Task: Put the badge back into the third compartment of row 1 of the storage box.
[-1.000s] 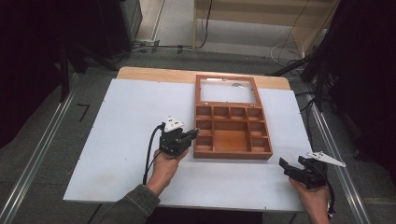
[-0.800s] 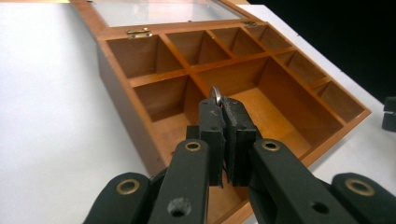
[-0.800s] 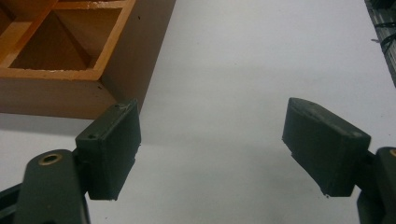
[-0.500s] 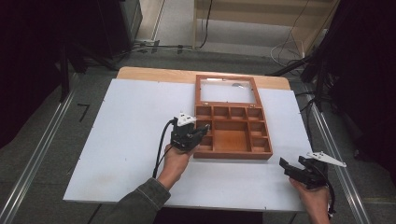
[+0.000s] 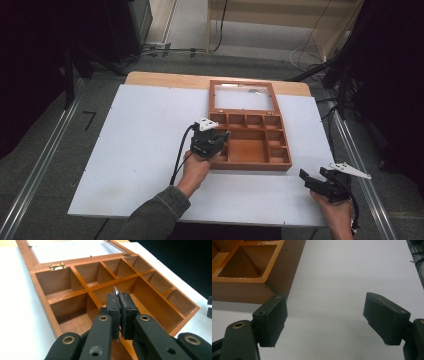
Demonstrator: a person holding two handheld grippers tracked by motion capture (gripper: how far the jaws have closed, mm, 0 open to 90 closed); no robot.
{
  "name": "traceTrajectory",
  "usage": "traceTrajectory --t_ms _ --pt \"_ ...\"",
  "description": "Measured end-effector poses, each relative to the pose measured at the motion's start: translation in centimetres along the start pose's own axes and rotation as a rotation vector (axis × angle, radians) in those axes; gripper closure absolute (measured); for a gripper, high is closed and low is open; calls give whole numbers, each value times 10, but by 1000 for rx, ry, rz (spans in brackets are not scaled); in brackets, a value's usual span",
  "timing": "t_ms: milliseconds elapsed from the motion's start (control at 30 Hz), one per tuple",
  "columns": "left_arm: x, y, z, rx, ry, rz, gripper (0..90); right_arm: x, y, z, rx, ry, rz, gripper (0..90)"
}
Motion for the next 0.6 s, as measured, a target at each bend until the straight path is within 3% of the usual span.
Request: traceTrajectory --t_ms 600 --pt "14 -33 15 3 -21 -23 881 -1 0 1 6 -3 -4 176"
Point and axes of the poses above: each handheld gripper's, and its own axes: y roughly backward along the jaws, x roughly out of its top, z roughly to its right, the point moved 9 cm from there along -y, roughly forward along the jaws, and after that the axes turned 1 degree about -y, right-handed, at the moved point
